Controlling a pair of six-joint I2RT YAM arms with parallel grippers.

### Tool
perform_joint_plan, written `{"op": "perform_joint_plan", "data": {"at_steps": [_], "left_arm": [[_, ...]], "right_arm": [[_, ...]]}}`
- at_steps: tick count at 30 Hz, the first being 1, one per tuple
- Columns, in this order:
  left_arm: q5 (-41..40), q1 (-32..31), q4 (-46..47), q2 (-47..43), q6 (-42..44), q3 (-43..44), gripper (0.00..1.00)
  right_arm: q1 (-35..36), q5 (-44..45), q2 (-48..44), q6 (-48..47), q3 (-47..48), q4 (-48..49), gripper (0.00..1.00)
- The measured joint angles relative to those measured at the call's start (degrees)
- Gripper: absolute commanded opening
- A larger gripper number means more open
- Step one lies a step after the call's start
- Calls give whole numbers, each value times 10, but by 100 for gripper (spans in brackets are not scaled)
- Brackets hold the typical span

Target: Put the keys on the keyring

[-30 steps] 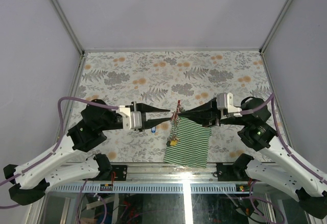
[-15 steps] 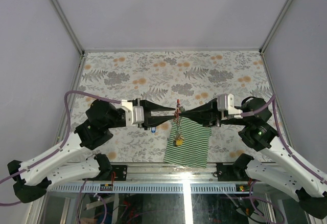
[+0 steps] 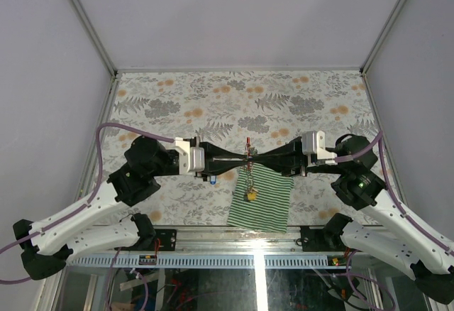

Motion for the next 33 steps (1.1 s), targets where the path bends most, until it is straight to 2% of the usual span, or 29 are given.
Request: {"op": "perform_joint_plan", "data": {"at_steps": [6,11,15,22,29,33], "left_arm": [[3,0,0,0,-2,1,0],[7,0,-6,3,1,7,0],[7,0,-49,8,22,24,0],[5,0,-220,44,127,112,0],[-18,0,-419,129,258,257,0],[-35,0,-506,169,312,310,0]], "right_arm": [[0,-1,-1,-3,0,-1,1],[0,-1,-5,-8,0,-5,18],[0,1,-11,-23,3,-27,26],[0,6,-23,-72,24,-95,29],[0,8,-19,-115,36,-155,31],[0,19,-10,-127,36,-166,34]]}}
